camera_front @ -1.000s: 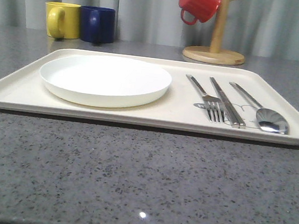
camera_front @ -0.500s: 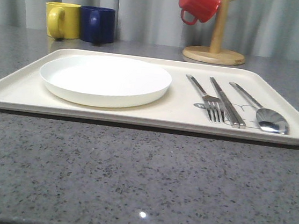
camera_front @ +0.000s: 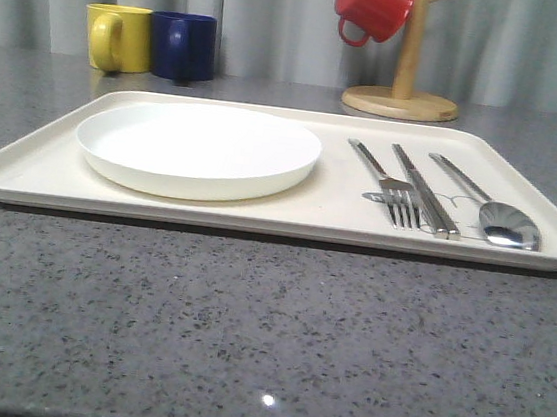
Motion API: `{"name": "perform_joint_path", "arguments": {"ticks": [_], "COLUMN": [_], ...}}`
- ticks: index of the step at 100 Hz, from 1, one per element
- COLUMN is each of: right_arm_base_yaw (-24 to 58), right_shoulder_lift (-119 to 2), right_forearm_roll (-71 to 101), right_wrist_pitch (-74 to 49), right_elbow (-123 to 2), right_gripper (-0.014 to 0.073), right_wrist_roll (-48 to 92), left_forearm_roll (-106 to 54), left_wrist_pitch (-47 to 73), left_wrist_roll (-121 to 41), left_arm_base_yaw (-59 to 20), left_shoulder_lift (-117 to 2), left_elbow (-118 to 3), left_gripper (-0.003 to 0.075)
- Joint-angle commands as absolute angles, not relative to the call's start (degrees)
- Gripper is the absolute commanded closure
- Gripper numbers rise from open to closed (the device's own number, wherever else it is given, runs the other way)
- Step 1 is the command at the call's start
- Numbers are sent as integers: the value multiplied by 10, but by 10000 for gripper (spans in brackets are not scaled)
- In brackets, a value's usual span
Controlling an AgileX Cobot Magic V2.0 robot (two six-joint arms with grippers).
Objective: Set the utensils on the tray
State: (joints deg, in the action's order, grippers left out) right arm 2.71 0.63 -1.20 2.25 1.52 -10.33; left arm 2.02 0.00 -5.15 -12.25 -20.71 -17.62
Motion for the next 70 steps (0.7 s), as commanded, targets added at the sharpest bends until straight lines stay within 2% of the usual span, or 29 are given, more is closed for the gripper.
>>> {"name": "perform_joint_path", "arguments": {"ticks": [1, 25, 70], "right_arm_base_yaw": [24, 24, 24], "right_shoulder_lift": [18, 18, 18], "right_forearm_roll": [-13, -13, -13], "right_wrist_pitch": [72, 72, 72], "right_elbow": [6, 6, 6], "right_gripper": [662, 662, 662], "right_wrist_roll": [-98, -98, -98], "left_forearm_roll": [31, 43, 43], "left_wrist_pitch": [-47, -47, -53], "left_wrist_roll": [-22, 13, 27], "left_arm_base_yaw": [-101, -44, -38], "left_shoulder_lift": [-185, -89, 22], "left_elbow": [-167, -85, 12], "left_gripper": [738, 738, 738]}}
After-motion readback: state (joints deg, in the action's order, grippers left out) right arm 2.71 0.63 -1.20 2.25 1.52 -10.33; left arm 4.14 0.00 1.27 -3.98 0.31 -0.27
